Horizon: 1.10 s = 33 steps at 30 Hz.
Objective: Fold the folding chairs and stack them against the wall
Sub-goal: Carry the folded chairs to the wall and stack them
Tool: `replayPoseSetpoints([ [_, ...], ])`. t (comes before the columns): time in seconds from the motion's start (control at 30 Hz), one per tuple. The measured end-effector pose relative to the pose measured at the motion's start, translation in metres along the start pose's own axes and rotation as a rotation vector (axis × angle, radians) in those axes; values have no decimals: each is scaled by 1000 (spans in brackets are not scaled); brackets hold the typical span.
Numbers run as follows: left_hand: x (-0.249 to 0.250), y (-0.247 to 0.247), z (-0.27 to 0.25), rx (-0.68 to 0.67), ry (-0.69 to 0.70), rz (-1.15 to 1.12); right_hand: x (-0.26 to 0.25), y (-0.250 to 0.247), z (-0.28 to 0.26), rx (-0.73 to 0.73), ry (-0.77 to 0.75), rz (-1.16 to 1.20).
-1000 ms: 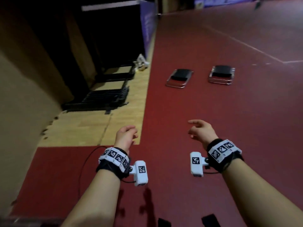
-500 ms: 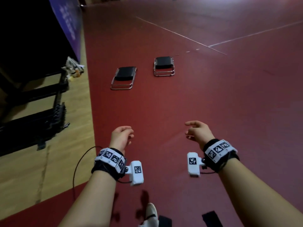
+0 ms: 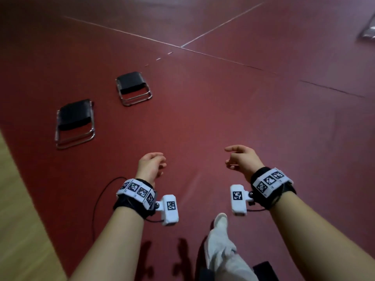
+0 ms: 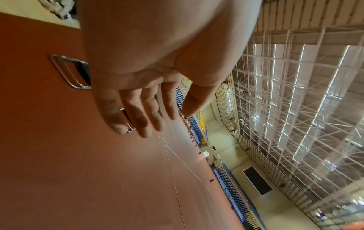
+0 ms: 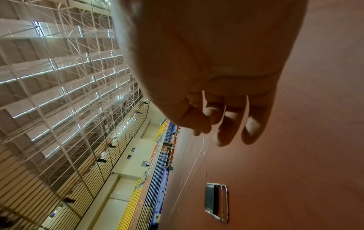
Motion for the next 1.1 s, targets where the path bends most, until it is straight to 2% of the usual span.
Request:
replayPoseSetpoints([
  [0.13,61,50,114,-42,20,38,-41,10,116,51,-26,-8],
  [0.3,145,75,240,6,17,-9,-118,67,253,17,-19,-9],
  [0.5,192,63,382,106,-61,-48,-169,166,398,-100,15,-58],
  [0.63,216,56,494,117,-89,-66,-188,235,503,-135,48,-56],
  [0.8,277,36,649,96,-95,-55,-225,321,631,-114,49,-98],
  [0.93,350,23,763,76,-54,-28,-265,380,718,-88,59,-91],
  [1.1,409,45,886,-11,-65,-25,-297,423,826,-35,89,-74],
])
Point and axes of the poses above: each hand's wrist, its own z-axis towards the middle knuckle, its own y-axis out of the palm, x = y × z, the point moved 4 cm from there along z, towards the middle knuckle, and after that the axes turned 13 degrees about z, right-handed, at the moved point
